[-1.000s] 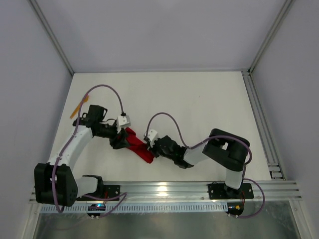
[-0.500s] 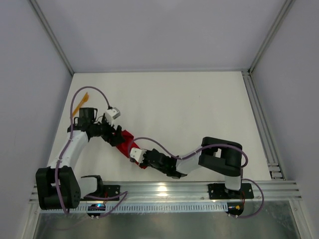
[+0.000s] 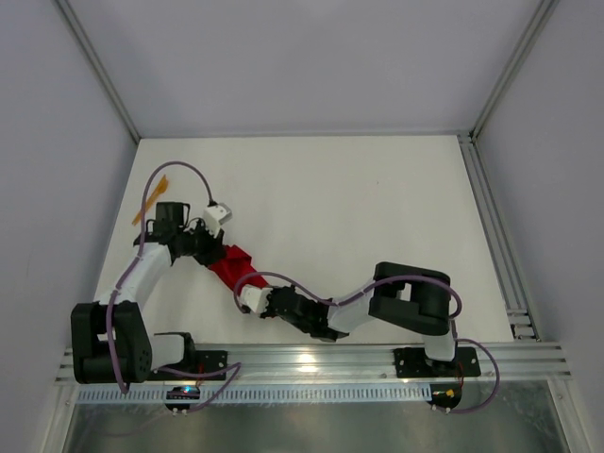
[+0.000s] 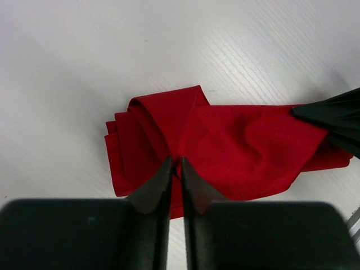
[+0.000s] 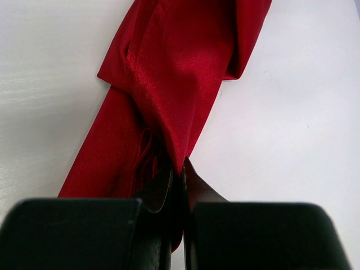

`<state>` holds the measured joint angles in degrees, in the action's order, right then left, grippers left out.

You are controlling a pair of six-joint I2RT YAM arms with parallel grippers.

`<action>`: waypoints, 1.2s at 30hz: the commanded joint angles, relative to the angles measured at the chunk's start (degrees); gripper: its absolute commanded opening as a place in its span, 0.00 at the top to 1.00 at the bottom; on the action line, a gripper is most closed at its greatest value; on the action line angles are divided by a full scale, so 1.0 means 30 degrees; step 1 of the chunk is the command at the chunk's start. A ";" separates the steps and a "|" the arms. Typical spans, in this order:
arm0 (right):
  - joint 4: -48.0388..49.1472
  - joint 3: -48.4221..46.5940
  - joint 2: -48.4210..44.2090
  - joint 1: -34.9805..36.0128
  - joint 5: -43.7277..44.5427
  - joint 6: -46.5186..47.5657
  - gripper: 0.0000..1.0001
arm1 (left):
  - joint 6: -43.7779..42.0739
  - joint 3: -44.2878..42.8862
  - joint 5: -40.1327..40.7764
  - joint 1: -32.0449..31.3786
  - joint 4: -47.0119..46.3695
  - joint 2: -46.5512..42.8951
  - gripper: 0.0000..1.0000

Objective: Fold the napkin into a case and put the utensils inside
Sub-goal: Grasp the top corner of the smaller rectangle folded napkin.

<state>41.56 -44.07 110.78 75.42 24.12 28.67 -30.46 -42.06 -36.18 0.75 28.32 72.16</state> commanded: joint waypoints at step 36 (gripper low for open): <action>-0.4507 0.1363 -0.7774 0.0760 -0.8588 -0.0586 0.33 | -0.6870 0.4294 0.3449 -0.0046 -0.2729 -0.0967 1.00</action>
<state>30.96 -38.87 91.79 77.41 8.25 30.85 -51.68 -28.71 -25.26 0.49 22.37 68.88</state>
